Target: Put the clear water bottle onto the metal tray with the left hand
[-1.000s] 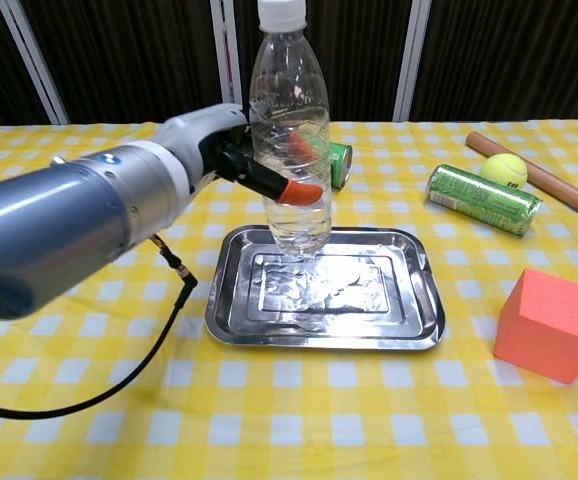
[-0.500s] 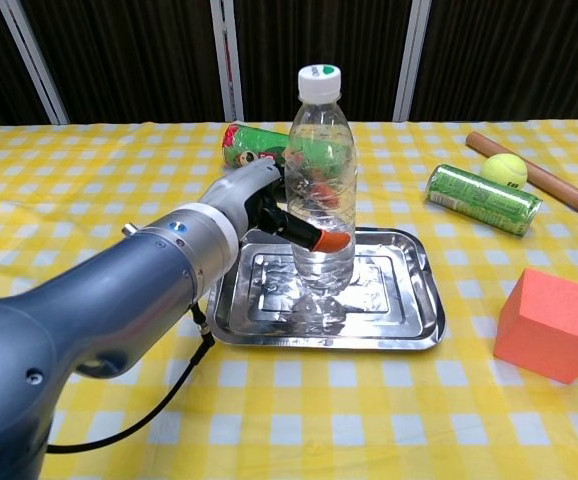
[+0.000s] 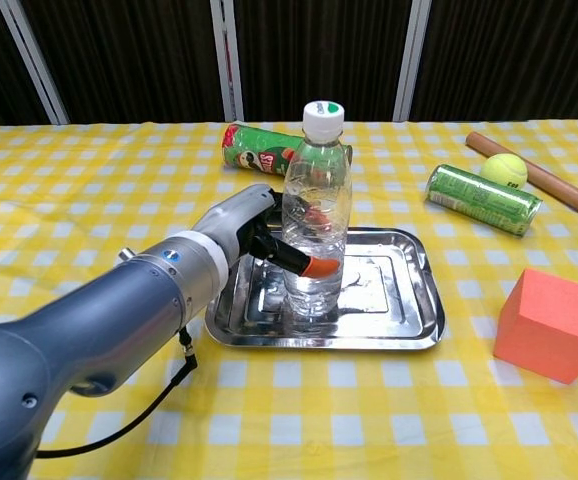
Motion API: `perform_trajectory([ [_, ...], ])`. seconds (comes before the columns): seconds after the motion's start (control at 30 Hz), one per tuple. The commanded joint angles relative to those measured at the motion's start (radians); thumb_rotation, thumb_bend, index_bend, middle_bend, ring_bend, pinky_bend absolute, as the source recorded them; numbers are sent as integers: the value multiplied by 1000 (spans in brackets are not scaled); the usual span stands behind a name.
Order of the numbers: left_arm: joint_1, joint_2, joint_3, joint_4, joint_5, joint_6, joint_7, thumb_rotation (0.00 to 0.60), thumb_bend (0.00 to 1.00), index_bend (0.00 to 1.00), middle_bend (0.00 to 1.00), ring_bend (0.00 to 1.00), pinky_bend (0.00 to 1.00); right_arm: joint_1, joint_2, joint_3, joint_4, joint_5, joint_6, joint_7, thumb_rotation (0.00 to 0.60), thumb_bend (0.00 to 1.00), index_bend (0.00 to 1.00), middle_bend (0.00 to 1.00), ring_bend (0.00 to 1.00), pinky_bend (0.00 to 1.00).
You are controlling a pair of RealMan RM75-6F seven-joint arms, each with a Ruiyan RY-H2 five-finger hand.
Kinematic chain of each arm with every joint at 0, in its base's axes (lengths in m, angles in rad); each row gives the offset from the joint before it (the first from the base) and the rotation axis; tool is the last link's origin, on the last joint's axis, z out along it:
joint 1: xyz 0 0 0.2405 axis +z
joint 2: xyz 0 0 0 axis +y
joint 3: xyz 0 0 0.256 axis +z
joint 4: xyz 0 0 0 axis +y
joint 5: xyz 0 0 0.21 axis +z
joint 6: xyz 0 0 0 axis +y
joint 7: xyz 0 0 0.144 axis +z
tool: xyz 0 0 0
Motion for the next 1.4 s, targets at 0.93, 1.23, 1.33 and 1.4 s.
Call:
perform_trajectory([
  [0.93, 586, 781, 266, -215, 823, 385, -276, 600, 183, 139, 188, 0, 0, -12, 1, 12, -28, -4, 47, -60, 600, 50, 46, 0, 0, 0],
  [1.23, 682, 738, 290, 1, 759, 459, -82, 600, 189, 133, 67, 0, 0, -5, -16, 22, 5, 14, 30, -60, 600, 49, 46, 0, 0, 0],
  [1.33, 683, 749, 286, -11, 746, 446, -78, 600, 189, 130, 66, 0, 0, -4, -18, 24, 13, 10, 35, -62, 600, 49, 46, 0, 0, 0],
  [1.4, 687, 754, 289, -21, 742, 440, -71, 600, 189, 127, 68, 0, 0, -4, -23, 27, 17, 3, 49, -78, 600, 49, 46, 0, 0, 0],
])
